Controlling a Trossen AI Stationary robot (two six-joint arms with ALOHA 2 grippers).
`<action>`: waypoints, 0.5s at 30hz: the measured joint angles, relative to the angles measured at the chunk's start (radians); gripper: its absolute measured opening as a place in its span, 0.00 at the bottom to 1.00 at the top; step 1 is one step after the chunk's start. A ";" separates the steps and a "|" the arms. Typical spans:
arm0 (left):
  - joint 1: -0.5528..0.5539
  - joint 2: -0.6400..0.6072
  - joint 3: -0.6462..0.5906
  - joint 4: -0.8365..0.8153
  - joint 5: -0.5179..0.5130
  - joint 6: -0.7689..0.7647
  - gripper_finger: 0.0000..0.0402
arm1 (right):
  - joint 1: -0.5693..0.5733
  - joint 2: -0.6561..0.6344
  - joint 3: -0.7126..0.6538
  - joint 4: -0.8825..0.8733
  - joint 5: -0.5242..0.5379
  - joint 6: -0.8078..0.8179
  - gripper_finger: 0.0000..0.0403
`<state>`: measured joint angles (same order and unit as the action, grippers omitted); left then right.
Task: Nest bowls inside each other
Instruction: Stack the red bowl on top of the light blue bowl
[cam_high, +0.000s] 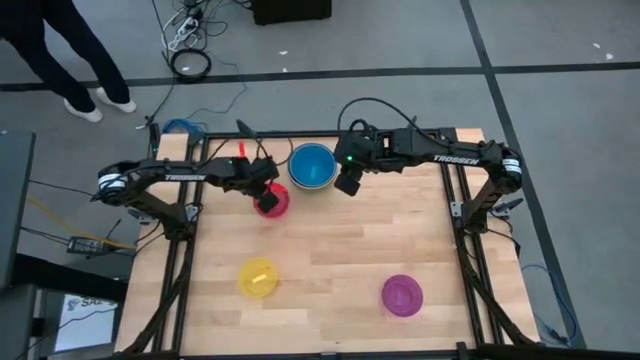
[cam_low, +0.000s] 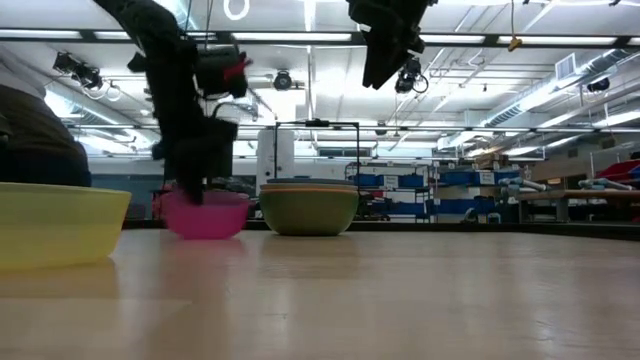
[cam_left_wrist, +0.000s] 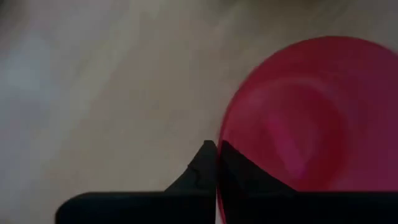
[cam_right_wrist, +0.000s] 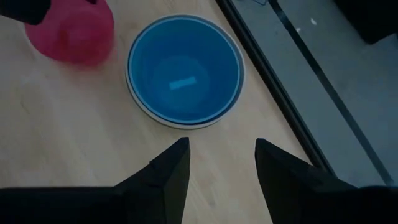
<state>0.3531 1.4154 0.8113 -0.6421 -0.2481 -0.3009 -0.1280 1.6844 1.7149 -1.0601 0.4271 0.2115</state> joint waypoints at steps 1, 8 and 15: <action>-0.004 -0.011 0.017 0.017 -0.005 0.019 0.02 | -0.001 0.000 0.000 0.001 0.000 -0.001 0.41; 0.016 -0.075 0.210 0.184 -0.006 0.166 0.01 | -0.002 0.000 0.000 -0.007 0.000 -0.003 0.41; 0.051 0.029 0.343 0.154 0.001 0.219 0.01 | -0.003 0.000 0.000 -0.006 0.001 -0.003 0.41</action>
<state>0.4045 1.4446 1.1544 -0.4885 -0.2470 -0.0822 -0.1310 1.6844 1.7145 -1.0660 0.4282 0.2089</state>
